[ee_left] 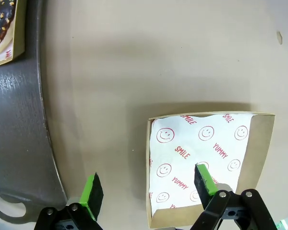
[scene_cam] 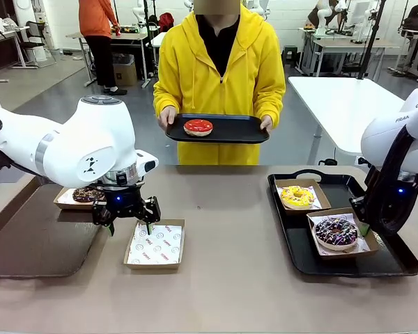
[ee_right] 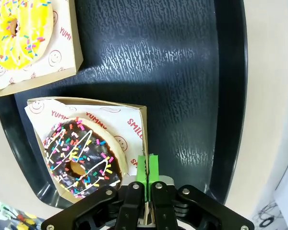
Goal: Individually package the donuts and arrange them on the tray.
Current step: Place the picked Paper togo box on the Handle tray while simultaneously picking up another Paper togo box from the table with the other hand, then place the picked Paper togo box on the Handle tray.
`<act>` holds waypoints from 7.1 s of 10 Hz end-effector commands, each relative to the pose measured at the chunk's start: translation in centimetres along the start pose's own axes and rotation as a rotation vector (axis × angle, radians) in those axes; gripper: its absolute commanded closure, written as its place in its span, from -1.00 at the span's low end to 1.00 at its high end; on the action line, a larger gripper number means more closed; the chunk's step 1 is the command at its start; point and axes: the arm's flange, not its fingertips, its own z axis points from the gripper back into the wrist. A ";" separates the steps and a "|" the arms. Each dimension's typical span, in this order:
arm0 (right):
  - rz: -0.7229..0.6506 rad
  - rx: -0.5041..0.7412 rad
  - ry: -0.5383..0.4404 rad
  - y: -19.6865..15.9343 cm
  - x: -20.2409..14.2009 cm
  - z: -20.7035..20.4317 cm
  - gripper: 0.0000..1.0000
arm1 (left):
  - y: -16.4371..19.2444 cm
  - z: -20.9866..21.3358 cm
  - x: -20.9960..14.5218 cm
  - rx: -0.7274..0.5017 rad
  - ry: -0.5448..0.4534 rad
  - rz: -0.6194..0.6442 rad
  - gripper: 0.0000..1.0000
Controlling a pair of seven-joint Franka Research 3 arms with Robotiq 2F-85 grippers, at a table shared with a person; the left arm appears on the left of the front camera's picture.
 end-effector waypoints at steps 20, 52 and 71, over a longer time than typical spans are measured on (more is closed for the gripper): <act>0.011 0.083 -0.006 -0.6 0.0 0.6 -1.00 | -0.4 -0.7 0.6 -0.077 0.040 -0.049 1.00; 0.063 1.070 -0.288 -24.0 -8.4 3.8 -1.00 | -4.2 14.8 15.4 -0.068 0.047 -0.175 1.00; 0.063 1.070 -0.288 -24.0 -8.4 3.8 -1.00 | 9.6 17.8 8.2 -0.062 0.050 -0.293 0.97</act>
